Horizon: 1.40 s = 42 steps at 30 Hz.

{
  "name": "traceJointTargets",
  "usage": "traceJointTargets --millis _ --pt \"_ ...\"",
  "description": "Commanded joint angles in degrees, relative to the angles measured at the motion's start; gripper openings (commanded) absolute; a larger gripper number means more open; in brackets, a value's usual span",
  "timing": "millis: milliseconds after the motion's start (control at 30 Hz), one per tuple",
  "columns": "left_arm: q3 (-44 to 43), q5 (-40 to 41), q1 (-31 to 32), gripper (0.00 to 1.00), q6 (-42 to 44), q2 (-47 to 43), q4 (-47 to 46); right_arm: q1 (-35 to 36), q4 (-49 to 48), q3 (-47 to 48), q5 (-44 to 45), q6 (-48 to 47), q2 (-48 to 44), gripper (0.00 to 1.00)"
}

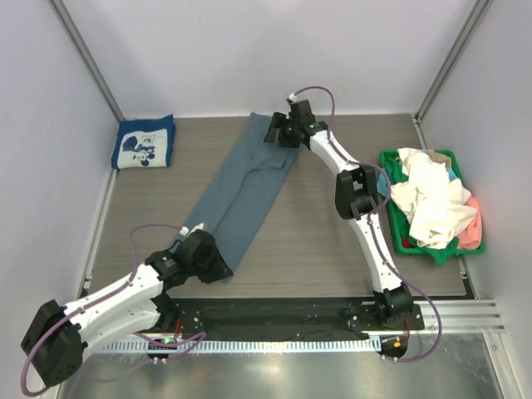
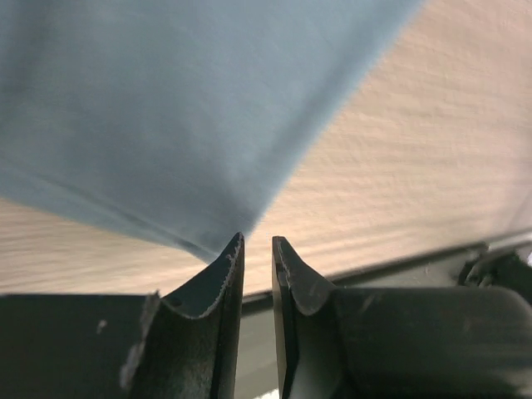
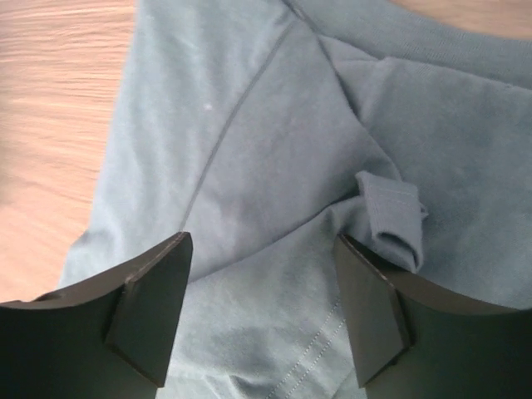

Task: Fold and stack the t-shirts
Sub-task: Fold the tshirt

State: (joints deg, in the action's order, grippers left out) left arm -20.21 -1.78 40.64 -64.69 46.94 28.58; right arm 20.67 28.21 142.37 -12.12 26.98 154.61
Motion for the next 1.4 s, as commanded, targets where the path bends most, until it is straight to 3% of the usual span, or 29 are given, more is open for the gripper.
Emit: traceJointTargets --millis 0,100,233,367,467,533,633,767,800,1100,1367 --pt "-2.62 0.11 4.78 0.2 -3.17 4.8 -6.6 2.45 -2.32 1.34 -7.9 -0.88 5.71 0.76" --pt "-6.93 1.43 10.41 0.2 -1.68 8.69 -7.75 3.5 -9.99 2.73 -12.66 -1.93 7.2 0.8" --pt "-17.39 7.99 11.65 0.26 2.36 10.89 -1.71 4.56 -11.41 6.7 -14.68 -4.14 3.88 0.83" --pt "-29.26 19.95 11.48 0.46 11.23 13.79 13.06 5.52 -14.93 -0.14 -12.51 -4.04 -10.76 0.85" --pt "-34.27 27.95 8.34 0.5 15.2 15.72 21.15 6.14 -14.24 -9.18 -7.51 -3.43 -18.52 0.9" --pt "-34.46 27.36 1.77 0.51 17.57 15.82 22.05 6.58 -12.49 -18.85 -2.93 -0.02 -26.35 0.91" --pt "-31.83 19.56 -10.44 0.52 21.07 15.9 17.49 7.19 -6.25 -31.68 0.6 5.44 -34.09 0.9" --pt "-30.86 13.83 -17.77 0.52 23.81 19.32 13.09 8.42 -4.12 -49.08 -0.97 9.22 -42.09 0.85" --pt "-31.47 13.47 -18.23 0.52 24.25 20.81 12.73 9.21 -5.08 -55.64 -1.41 9.66 -43.5 0.82" --pt "-34.46 14.88 -25.87 0.51 28.64 18.9 17.46 29.75 -14.13 -78.44 -1.94 17.57 -56.25 0.8" --pt "-34.9 14.26 -30.01 0.52 30.85 13.45 20.64 40.59 -21.6 -84.18 1.48 26.45 -56.17 0.79"
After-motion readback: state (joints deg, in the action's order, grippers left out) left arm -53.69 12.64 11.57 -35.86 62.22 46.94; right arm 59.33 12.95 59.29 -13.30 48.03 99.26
